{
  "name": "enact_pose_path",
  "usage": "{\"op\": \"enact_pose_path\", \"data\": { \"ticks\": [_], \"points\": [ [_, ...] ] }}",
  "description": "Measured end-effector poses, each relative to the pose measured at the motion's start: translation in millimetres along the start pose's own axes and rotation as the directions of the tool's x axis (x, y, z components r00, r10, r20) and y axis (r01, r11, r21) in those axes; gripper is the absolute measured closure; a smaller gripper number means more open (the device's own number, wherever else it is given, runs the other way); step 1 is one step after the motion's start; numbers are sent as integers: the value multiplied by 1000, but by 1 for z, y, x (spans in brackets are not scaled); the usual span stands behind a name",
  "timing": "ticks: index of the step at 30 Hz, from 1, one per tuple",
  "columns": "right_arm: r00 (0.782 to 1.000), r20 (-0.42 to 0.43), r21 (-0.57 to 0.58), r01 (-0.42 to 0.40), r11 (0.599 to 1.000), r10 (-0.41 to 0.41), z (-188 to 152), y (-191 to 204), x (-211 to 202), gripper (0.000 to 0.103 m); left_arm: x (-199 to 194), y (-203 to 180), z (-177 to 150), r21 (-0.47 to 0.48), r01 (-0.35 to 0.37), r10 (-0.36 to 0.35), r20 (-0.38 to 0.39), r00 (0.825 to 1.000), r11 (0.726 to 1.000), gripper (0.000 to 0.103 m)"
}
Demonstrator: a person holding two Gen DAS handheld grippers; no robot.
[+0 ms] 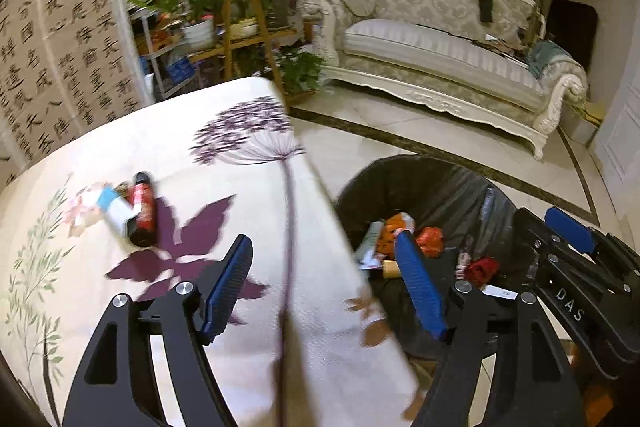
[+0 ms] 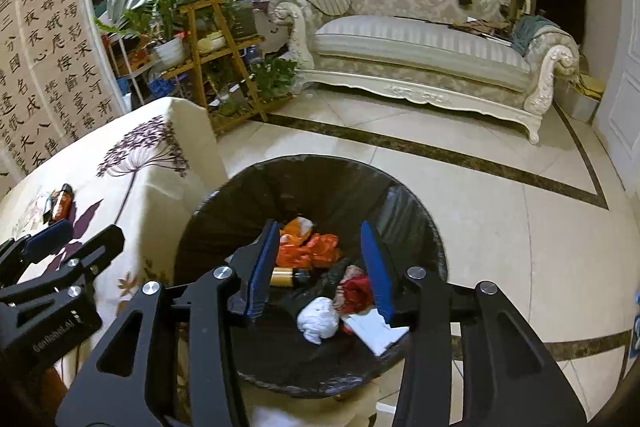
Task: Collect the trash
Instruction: 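Move both grippers back over the bed toward the remaining trash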
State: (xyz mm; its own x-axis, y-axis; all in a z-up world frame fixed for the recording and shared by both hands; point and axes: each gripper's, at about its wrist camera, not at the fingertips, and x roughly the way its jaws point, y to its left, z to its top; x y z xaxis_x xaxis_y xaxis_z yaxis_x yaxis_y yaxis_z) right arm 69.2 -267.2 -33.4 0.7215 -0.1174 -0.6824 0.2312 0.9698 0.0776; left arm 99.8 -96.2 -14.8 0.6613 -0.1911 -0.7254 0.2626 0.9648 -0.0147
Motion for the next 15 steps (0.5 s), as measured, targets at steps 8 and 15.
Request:
{"op": "enact_pose_path", "data": {
  "ticks": [8, 15],
  "points": [
    [995, -19, -82, -97, 992, 96, 1, 52, 2, 61, -8, 52, 0, -87, -76, 76, -1, 997, 993, 31],
    [985, -28, -141, -174, 975, 172, 8, 95, 4, 61, -10, 95, 4, -153, -133, 134, -3, 991, 979, 31]
  ]
}}
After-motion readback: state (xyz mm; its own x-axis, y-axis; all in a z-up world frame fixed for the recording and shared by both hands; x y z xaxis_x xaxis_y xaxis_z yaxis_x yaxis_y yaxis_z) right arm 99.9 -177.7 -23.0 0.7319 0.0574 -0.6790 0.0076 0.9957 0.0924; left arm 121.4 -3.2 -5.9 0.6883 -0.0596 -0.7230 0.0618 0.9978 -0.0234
